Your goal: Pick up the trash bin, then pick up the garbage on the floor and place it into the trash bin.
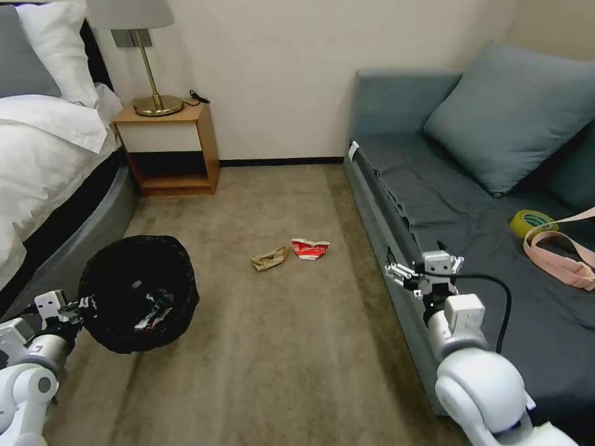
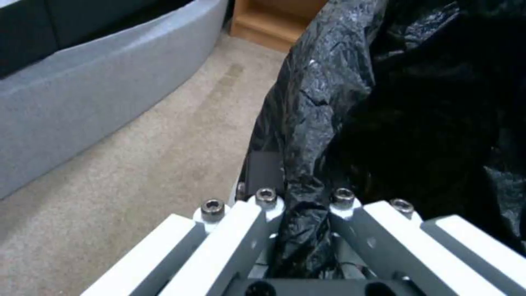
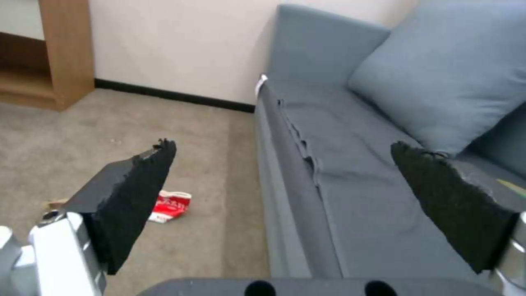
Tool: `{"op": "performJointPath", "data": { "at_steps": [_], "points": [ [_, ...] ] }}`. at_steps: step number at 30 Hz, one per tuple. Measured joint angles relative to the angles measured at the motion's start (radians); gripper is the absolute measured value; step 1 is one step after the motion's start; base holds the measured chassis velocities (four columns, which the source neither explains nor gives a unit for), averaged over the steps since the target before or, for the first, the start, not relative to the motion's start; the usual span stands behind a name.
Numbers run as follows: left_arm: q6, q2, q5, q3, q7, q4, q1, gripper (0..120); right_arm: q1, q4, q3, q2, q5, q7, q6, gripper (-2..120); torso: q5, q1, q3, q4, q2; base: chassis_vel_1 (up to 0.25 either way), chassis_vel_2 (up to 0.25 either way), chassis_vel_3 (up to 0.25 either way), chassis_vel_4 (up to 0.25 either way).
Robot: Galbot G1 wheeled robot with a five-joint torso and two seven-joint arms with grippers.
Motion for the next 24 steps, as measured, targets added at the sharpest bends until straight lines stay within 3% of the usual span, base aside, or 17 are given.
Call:
{"op": "performJointPath", "data": {
  "at_steps": [15,24],
  "points": [
    [0.0,0.01,-0.012,-0.007,-0.006,0.01,-0.008,2,-0.023,0.002,-0.016,0.055,-0.001,-0.038,0.034,100,0.0,0.0,0.0,0.0001,0.0,0.0,0.0,0.0,0.0],
    [0.0,0.013,-0.019,-0.022,-0.01,0.016,-0.004,2,-0.029,0.003,-0.016,0.04,0.004,-0.051,0.04,100,0.0001,0.0,0.0,0.0001,0.0,0.0,0.0,0.0,0.0]
  ]
}}
